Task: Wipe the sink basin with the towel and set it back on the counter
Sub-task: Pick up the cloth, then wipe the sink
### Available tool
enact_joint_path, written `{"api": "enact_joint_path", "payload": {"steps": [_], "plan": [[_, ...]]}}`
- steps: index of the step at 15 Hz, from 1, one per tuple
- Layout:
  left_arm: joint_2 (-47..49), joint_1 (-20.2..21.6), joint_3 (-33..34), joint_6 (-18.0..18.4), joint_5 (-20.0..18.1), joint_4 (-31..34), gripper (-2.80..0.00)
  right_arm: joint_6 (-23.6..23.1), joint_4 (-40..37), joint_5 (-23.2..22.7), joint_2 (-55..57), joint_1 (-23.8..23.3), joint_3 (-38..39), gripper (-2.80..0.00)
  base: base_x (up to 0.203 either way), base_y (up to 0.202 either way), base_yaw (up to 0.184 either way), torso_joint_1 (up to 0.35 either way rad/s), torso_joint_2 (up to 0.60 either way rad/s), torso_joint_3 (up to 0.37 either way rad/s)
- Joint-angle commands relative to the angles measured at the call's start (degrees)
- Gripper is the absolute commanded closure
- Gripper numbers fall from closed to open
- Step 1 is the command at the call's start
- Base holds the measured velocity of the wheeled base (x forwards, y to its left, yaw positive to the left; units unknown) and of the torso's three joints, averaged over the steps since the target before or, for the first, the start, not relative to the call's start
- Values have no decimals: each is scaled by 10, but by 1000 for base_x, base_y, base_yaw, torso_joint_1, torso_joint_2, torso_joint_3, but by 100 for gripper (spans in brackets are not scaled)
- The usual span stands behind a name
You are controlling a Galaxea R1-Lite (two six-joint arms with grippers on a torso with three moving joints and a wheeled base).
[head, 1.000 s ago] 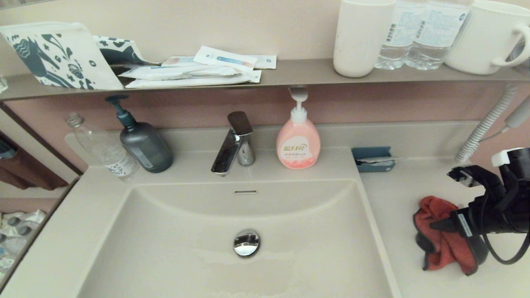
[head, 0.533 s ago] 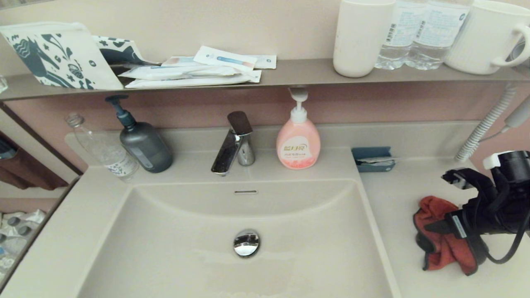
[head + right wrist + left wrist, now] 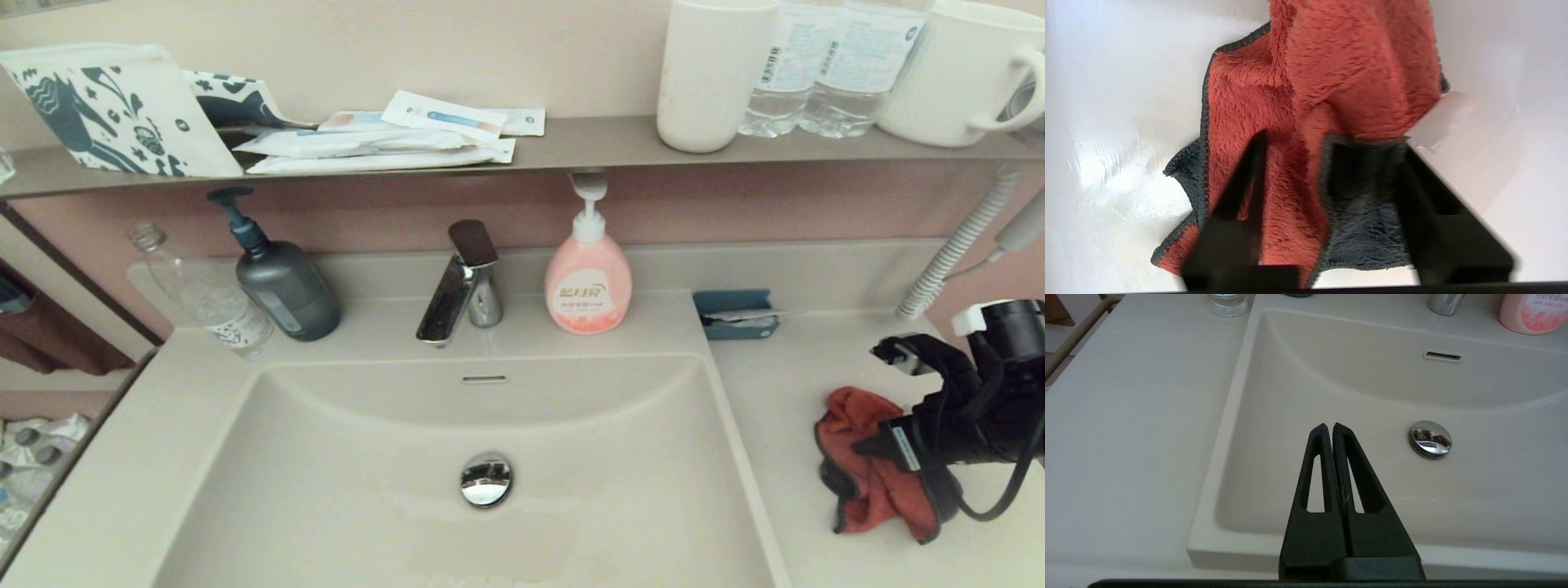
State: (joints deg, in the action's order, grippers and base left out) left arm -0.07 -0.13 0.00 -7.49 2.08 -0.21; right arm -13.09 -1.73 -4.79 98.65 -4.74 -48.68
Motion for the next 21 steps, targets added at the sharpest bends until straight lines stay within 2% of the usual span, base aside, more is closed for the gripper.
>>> {"api": "enact_joint_path", "payload": {"steps": [1,7,10,13,15,19,21], "plan": [[1,0,0,-1,0,0,0,-1,0,0,-6,-1,0,0,0,0,0,0,0,0],[1,0,0,-1,0,0,0,0,-32,0,-92,0,-5,0,0,0,0,0,0,0],[1,0,0,-1,0,-1,0,5,-150,-5,-151,-1,-67,0,0,0,0,0,0,0],[1,0,0,-1,0,-1,0,33,-271,-33,-194,12,-157,0,0,0,0,0,0,0],[1,0,0,-1,0,-1,0,70,-340,-43,-211,44,-223,0,0,0,0,0,0,0],[1,0,-1,-1,0,0,0,159,-438,-46,-223,178,-352,0,0,0,0,0,0,0],[1,0,0,-1,0,-1,0,192,-462,-36,-221,243,-389,0,0,0,0,0,0,0]]}}
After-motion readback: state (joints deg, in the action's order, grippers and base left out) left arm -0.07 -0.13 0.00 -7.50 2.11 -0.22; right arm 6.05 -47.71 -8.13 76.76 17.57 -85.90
